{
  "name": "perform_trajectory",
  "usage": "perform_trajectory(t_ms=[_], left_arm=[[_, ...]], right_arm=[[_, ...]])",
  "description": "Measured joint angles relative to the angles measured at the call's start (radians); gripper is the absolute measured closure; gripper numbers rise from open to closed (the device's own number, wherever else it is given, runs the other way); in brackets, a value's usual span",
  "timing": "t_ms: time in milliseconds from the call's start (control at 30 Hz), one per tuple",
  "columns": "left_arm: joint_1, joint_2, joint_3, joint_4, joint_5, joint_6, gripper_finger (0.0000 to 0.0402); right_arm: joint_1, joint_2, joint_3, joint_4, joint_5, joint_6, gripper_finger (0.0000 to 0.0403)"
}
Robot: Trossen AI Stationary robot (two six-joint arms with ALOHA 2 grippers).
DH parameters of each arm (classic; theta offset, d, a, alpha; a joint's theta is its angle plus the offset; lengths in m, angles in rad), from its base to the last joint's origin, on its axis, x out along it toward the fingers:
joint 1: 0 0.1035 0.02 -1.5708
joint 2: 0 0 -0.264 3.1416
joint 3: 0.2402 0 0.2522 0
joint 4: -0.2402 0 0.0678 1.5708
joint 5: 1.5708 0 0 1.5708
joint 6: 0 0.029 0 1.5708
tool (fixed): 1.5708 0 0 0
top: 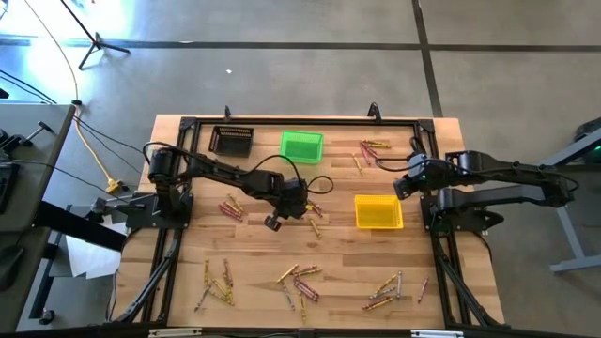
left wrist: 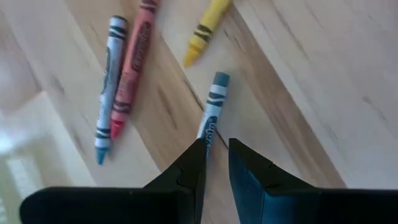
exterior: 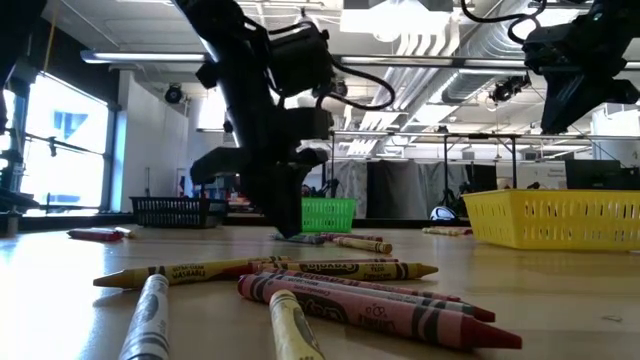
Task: Sort crayons
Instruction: Put the gray crayon into the black basket
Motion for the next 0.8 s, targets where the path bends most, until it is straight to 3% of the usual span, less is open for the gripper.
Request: perform_trajectory(t_ms=[433,667,800], left_arm=[[0.000,0.046,0.000,0.009,-0.022,-0.083,0.0349],[0.000,0.037,-0.001,0.004,-0.030,-0.236,0.0395],[0.000,0.004,-0.006,0.005,-0.038,-0.277,0.0393]], right_arm=[[0.000,0.000,0.000,0.003,0.000,0.000,0.0331],[0.000,0.000,0.000,0.003,0.001,0.000,0.0331],[0.000,0.000,0.000,0.004,0.001,0.000,0.0331]])
